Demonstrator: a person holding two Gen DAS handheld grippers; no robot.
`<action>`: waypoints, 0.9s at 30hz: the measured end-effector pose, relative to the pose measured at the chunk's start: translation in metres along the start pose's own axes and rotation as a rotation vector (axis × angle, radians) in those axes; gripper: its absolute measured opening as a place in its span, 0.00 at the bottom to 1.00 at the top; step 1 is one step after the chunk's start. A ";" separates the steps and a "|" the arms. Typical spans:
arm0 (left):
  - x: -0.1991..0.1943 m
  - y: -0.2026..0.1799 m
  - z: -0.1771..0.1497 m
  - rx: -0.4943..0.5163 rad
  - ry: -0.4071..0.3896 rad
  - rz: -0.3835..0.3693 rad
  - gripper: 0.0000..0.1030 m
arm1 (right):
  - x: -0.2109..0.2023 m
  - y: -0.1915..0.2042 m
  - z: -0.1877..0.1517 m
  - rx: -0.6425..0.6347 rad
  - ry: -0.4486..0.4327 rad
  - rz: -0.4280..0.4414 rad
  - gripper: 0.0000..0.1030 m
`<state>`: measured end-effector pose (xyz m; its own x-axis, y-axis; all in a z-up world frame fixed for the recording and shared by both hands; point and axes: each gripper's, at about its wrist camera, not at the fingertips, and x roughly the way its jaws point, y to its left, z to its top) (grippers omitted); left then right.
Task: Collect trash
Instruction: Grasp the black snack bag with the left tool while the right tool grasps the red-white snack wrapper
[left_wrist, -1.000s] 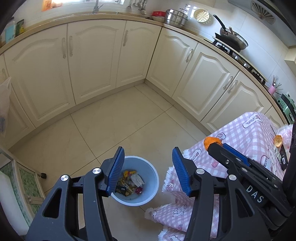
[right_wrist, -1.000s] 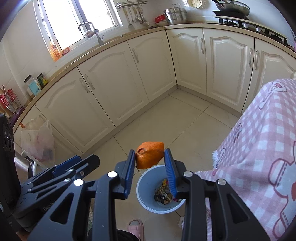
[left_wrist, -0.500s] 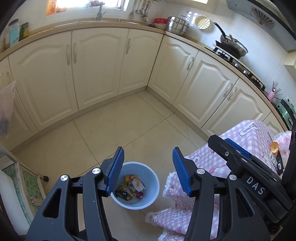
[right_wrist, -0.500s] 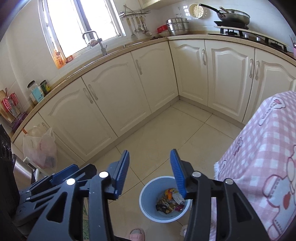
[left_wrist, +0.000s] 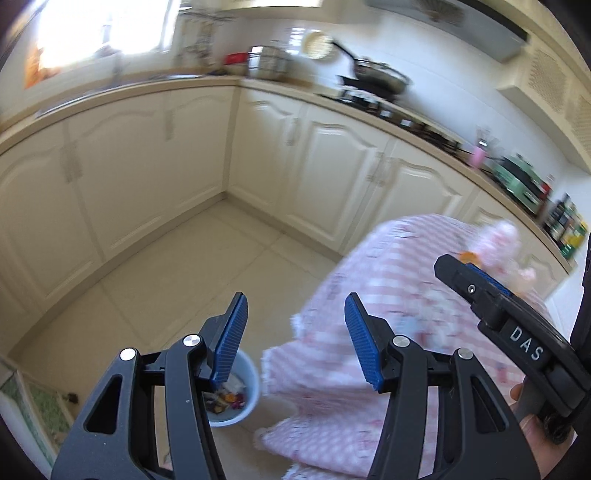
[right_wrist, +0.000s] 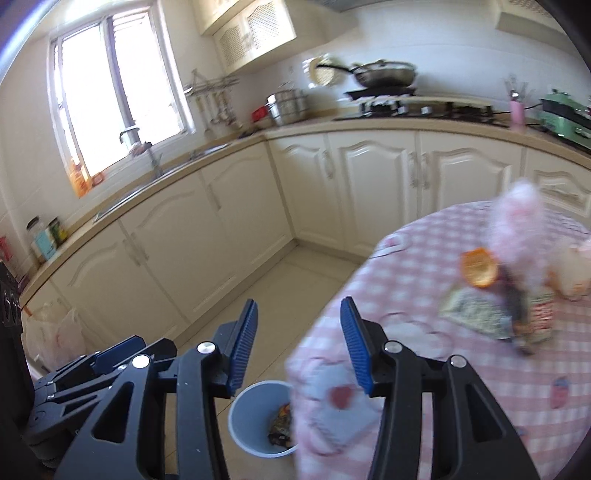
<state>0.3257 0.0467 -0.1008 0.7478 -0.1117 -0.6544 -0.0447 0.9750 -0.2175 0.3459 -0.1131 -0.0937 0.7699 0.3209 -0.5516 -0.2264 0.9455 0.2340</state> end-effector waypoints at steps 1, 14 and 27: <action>0.000 -0.010 0.000 0.016 0.000 -0.017 0.52 | -0.009 -0.013 0.000 0.009 -0.013 -0.021 0.46; 0.044 -0.171 -0.013 0.219 0.086 -0.222 0.52 | -0.078 -0.175 -0.009 0.177 -0.062 -0.236 0.47; 0.087 -0.227 -0.019 0.285 0.177 -0.255 0.21 | -0.060 -0.226 -0.018 0.280 0.006 -0.246 0.47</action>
<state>0.3885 -0.1885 -0.1226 0.5844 -0.3636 -0.7255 0.3309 0.9231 -0.1961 0.3400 -0.3446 -0.1281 0.7774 0.0875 -0.6229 0.1371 0.9429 0.3034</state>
